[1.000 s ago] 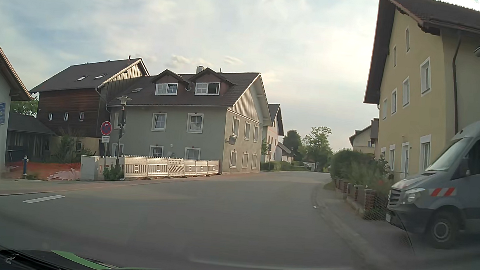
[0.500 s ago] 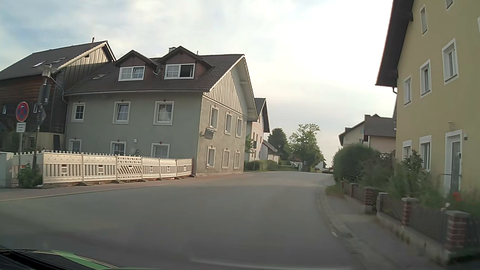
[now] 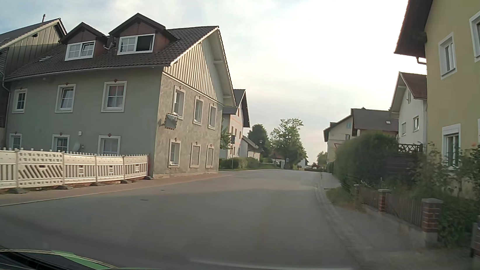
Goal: Follow the waypoints while adhering to traffic rules and regulations
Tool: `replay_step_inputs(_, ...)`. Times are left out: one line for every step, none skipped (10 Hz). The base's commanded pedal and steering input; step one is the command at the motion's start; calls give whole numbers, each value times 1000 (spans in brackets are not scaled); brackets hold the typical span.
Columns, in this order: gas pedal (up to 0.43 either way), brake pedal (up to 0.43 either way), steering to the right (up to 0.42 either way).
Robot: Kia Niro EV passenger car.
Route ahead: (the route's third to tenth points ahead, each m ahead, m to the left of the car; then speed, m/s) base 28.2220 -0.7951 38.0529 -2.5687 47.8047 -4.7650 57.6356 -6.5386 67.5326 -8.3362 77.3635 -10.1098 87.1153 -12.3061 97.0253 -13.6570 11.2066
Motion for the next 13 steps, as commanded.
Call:
replay_step_inputs(79, 0, 49)
replay_step_inputs(79, 0, 49)
replay_step_inputs(79, 0, 49)
replay_step_inputs(87, 0, 49)
replay_step_inputs(87, 0, 49)
replay_step_inputs(87, 0, 49)
replay_step_inputs(87, 0, 49)
replay_step_inputs(87, 0, 48)
replay_step_inputs(87, 0, 46)
replay_step_inputs(87, 0, 43)
replay_step_inputs(87, 0, 40)
replay_step_inputs(87, 0, 36)
replay_step_inputs(87, 0, 33)
